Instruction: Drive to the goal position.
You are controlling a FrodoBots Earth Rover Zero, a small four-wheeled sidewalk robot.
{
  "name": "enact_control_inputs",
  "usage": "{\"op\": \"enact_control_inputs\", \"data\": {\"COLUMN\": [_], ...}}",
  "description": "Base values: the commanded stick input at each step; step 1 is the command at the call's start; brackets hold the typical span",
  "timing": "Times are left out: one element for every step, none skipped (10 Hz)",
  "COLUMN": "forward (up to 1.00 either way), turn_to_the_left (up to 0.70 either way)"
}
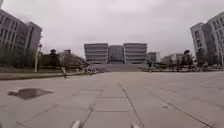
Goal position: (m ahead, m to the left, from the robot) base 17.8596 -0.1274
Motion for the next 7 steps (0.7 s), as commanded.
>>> {"op": "enact_control_inputs", "data": {"forward": [0.70,0.70,0.70,0.70,0.70,0.70,0.70], "turn_to_the_left": [0.00,0.00,0.00,0.00,0.00,0.00,0.00]}}
